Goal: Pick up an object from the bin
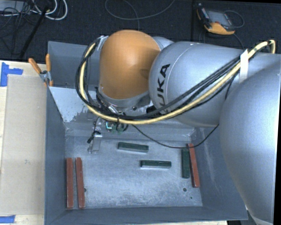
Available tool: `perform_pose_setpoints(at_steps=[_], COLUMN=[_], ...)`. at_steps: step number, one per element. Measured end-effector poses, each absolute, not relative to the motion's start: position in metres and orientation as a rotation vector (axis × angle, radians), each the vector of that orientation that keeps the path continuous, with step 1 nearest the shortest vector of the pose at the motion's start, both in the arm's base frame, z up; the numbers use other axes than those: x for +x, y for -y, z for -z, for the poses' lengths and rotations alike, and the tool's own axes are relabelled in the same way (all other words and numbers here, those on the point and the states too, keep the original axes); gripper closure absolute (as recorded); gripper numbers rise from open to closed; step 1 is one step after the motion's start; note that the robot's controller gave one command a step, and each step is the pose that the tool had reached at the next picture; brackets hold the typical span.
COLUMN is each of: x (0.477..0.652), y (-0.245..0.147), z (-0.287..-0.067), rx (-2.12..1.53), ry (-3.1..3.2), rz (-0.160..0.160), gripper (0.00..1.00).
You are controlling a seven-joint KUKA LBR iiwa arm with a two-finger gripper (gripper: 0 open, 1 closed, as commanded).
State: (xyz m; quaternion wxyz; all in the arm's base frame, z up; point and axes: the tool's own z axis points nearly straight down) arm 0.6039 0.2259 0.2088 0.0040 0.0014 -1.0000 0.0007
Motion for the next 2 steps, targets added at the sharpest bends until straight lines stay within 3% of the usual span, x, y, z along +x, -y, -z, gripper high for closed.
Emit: perform_pose_setpoints(at_steps=[1, 2], x=[0.549, 0.623], y=[-0.136, -0.059], z=[-0.097, -0.109], rx=[-0.11, 0.331], ry=[3.128, 3.128], rz=[-0.009, -0.003], gripper=[0.0, 0.0])
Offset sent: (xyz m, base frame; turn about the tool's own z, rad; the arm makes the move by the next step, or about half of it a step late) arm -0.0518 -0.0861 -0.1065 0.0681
